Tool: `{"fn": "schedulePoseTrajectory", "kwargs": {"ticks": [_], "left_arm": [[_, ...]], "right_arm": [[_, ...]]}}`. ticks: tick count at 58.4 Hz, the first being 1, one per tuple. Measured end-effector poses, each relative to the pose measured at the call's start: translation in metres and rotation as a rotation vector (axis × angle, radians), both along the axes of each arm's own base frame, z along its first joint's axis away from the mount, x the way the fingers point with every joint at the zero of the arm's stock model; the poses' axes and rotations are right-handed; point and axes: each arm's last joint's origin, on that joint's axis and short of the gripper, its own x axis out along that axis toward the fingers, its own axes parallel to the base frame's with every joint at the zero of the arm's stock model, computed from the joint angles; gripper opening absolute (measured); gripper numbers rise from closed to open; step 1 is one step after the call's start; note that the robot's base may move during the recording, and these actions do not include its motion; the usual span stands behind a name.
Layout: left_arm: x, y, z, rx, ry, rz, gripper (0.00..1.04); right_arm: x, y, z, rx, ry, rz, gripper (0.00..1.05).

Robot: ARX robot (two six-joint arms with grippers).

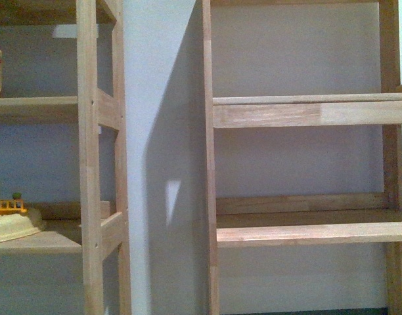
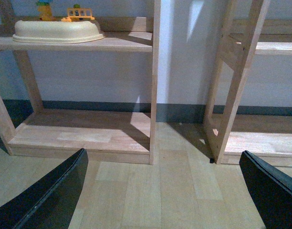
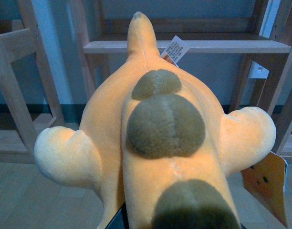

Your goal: Put away toys

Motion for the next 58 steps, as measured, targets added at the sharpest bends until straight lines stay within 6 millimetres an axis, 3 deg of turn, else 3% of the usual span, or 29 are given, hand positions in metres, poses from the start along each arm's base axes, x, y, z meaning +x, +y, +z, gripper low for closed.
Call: {"fn": "schedulePoseTrajectory", "kwargs": {"ticks": [58], "left_arm": [[0.0, 0.0, -0.0001, 0.0, 0.001, 0.0, 0.98]], "right_arm": [[0.0, 0.0, 0.0, 0.0, 0.0, -0.001, 0.08]]}}
